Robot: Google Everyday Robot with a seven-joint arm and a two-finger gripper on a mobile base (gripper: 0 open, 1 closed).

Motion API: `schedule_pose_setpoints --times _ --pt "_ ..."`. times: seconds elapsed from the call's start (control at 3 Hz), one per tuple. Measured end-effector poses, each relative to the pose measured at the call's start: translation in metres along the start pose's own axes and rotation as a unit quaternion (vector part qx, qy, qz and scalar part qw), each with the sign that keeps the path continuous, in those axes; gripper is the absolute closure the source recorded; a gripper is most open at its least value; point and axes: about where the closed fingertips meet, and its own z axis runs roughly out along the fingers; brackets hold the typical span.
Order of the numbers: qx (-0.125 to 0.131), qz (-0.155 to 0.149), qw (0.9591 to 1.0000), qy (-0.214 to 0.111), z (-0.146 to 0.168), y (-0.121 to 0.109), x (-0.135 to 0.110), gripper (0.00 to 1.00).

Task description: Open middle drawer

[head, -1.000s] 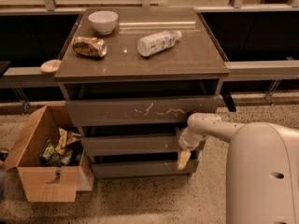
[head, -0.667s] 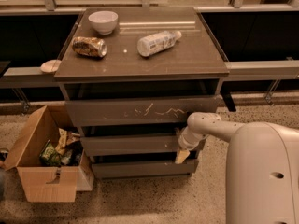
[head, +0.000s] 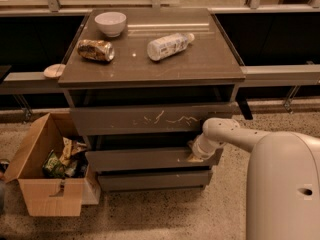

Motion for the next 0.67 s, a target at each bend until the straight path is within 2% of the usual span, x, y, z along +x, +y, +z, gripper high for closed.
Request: schedule_pose_setpoints --times 0.33,0.67 --pt "0.0 0.0 1.0 0.0 -0.0037 -0.0016 -0.0014 0.96" --pt "0.0 0.0 1.0 0.0 -0.0038 -0.0017 -0.0015 0.0"
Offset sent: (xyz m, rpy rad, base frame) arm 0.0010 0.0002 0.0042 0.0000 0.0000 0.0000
